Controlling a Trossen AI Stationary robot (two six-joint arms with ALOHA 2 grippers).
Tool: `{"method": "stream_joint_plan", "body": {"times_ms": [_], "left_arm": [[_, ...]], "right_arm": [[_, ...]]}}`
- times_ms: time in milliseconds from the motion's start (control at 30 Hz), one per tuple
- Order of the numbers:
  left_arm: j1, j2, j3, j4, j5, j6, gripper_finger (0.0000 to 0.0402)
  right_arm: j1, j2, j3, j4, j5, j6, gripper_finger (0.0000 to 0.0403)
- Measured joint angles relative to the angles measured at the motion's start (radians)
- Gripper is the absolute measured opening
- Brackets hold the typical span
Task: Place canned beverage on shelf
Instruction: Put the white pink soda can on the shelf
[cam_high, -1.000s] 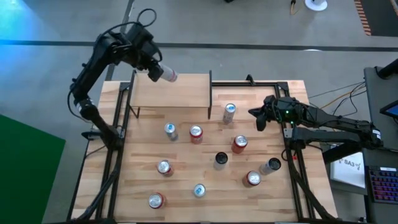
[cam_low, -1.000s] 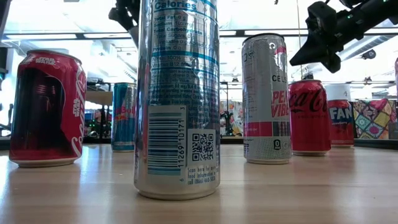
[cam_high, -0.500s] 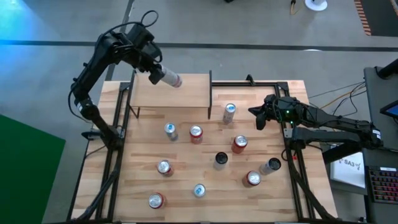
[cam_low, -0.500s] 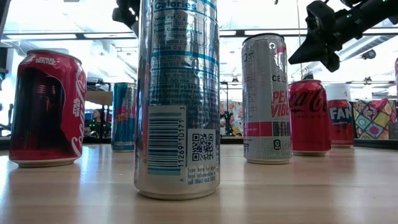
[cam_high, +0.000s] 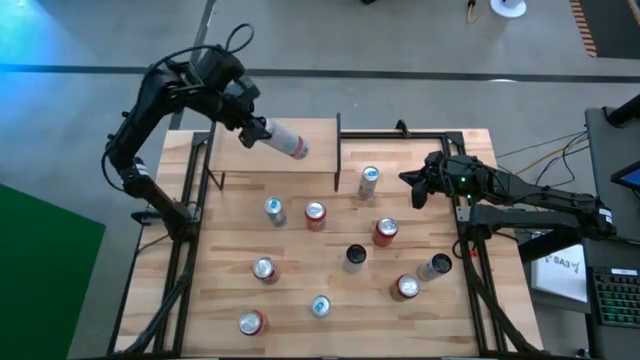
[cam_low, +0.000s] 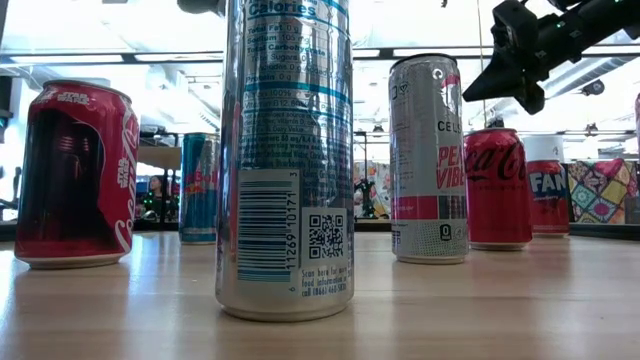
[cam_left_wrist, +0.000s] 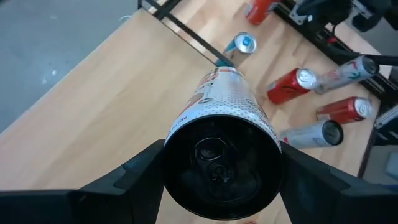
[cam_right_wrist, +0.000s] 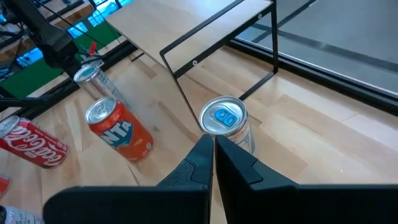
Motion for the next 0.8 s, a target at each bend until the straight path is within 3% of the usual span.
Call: {"method": "stream_joint_plan", "body": {"times_ms": [300, 467, 567, 700, 800], "left_arm": [[0.021, -0.029, -0.097, 0.000, -0.024, 0.016, 0.0241], [0.028, -0.076, -0.177, 0.000, -0.165, 0.081, 0.0241], [0.030, -0.100, -0.203, 0.000, -0.188, 0.113, 0.0241], [0.028, -0.140, -0.240, 0.002, -0.274, 0.265, 0.0241], [0.015, -0.181, -0.253, -0.002, -0.226, 0.332, 0.0241]], "right_arm": [[0.000, 0.000, 0.000, -0.003, -0.002, -0.015, 0.0009], [0.000, 0.000, 0.000, -0.004, -0.003, -0.015, 0.0009], [0.000, 0.000, 0.000, -0.004, -0.003, -0.015, 0.0009], [0.000, 0.000, 0.000, -0.004, -0.003, -0.015, 0.0009], [0.000, 0.000, 0.000, -0.004, -0.003, -0.015, 0.0009]]}}
